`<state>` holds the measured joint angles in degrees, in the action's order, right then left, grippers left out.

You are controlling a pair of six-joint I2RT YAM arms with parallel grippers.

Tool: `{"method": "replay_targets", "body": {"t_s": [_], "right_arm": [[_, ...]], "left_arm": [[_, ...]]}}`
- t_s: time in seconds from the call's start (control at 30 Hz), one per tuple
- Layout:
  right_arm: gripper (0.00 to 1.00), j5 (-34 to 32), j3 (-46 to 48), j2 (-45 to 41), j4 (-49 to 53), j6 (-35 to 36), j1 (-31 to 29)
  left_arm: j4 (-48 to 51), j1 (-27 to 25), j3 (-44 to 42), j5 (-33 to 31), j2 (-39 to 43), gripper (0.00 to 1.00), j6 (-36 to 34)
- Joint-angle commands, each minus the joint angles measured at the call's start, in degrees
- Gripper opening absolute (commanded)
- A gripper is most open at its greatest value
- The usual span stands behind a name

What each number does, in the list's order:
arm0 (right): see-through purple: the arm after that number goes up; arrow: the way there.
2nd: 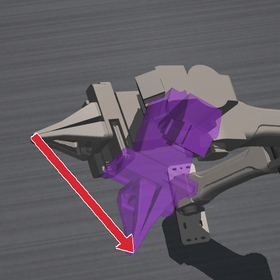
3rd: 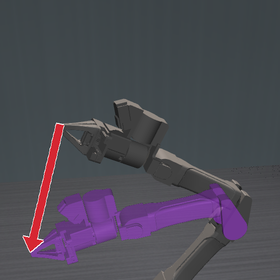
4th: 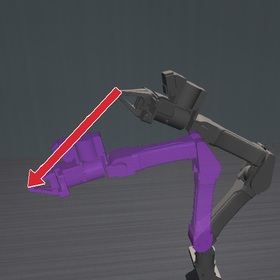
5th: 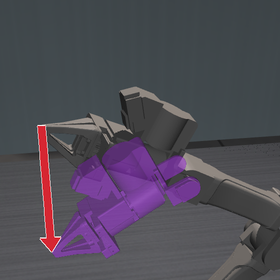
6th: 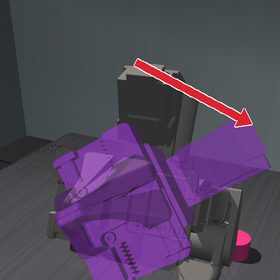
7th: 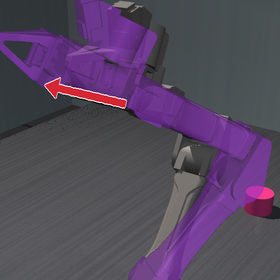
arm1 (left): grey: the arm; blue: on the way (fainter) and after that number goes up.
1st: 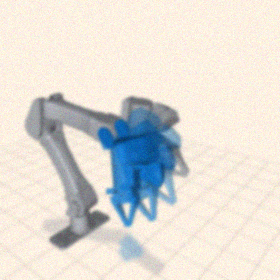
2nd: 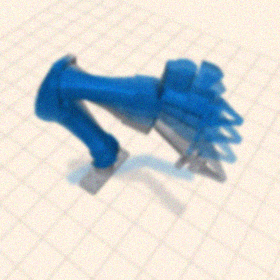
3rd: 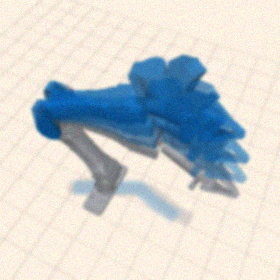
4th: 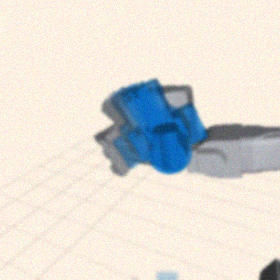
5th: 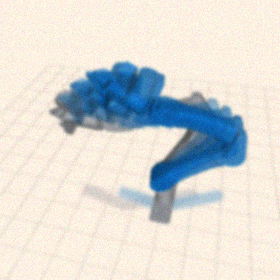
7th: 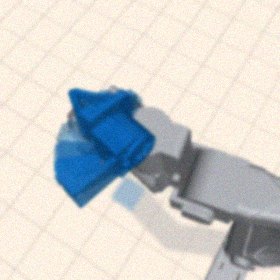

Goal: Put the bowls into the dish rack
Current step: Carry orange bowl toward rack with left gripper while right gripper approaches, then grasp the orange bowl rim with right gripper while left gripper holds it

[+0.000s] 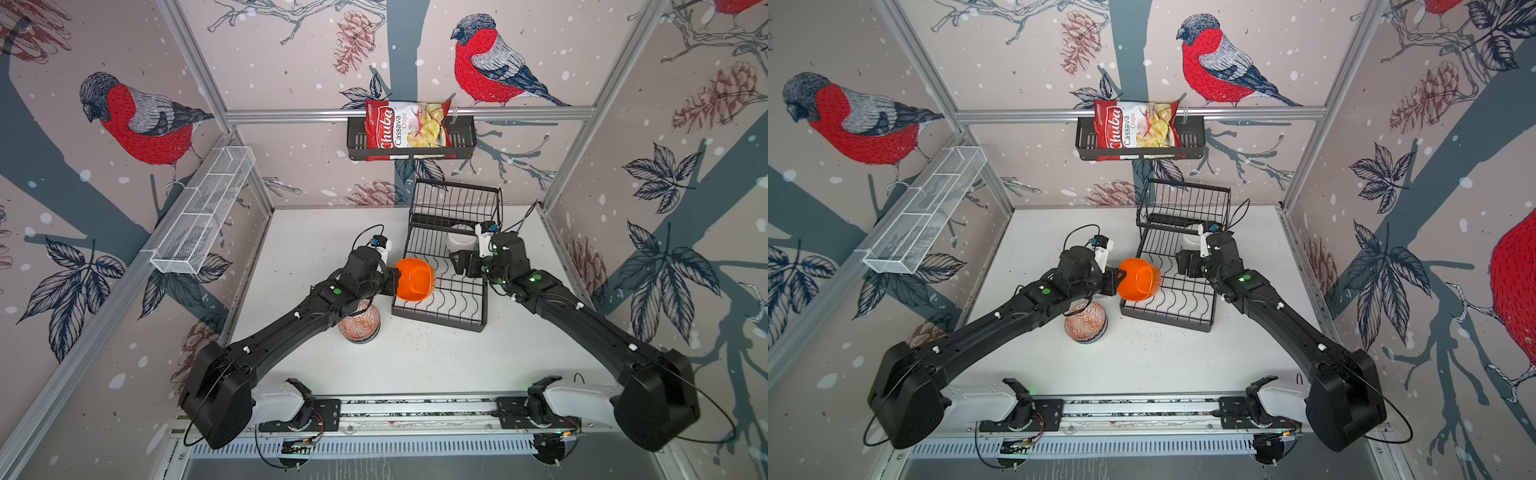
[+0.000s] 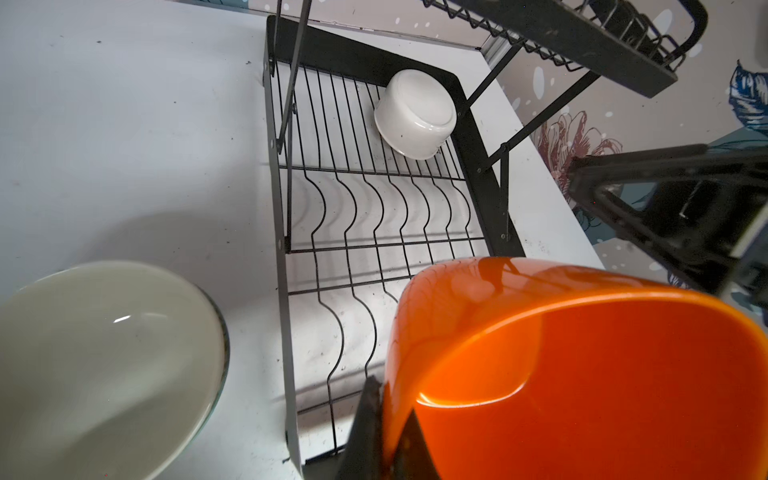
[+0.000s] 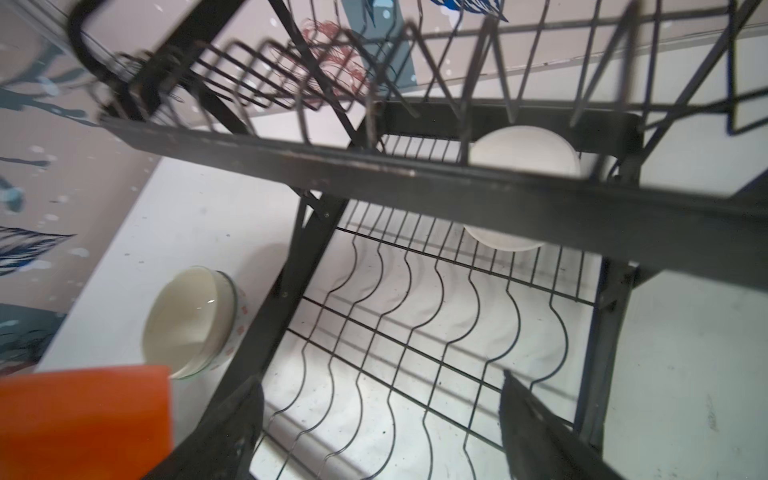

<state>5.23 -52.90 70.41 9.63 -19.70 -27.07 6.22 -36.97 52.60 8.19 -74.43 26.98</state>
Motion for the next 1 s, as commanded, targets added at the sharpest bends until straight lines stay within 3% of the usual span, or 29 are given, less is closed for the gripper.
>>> {"method": "replay_targets", "body": {"t_s": [0.0, 0.53, 0.97], "right_arm": [[0.90, 8.1, -0.5, -1.5, -2.3, -0.6, 0.9], [1.00, 26.4, 1.1, -4.7, -5.8, -2.4, 3.1], [0.99, 34.7, 2.0, -5.5, -6.9, -2.3, 2.3]], "left_arm": [[-6.5, 1.3, 0.8, 5.6, -1.6, 0.00, -1.0], [-16.4, 5.2, 1.2, 16.0, -6.4, 0.00, 0.4], [-22.2, 6.1, 2.0, 21.0, -9.5, 0.00, 1.9]]}}
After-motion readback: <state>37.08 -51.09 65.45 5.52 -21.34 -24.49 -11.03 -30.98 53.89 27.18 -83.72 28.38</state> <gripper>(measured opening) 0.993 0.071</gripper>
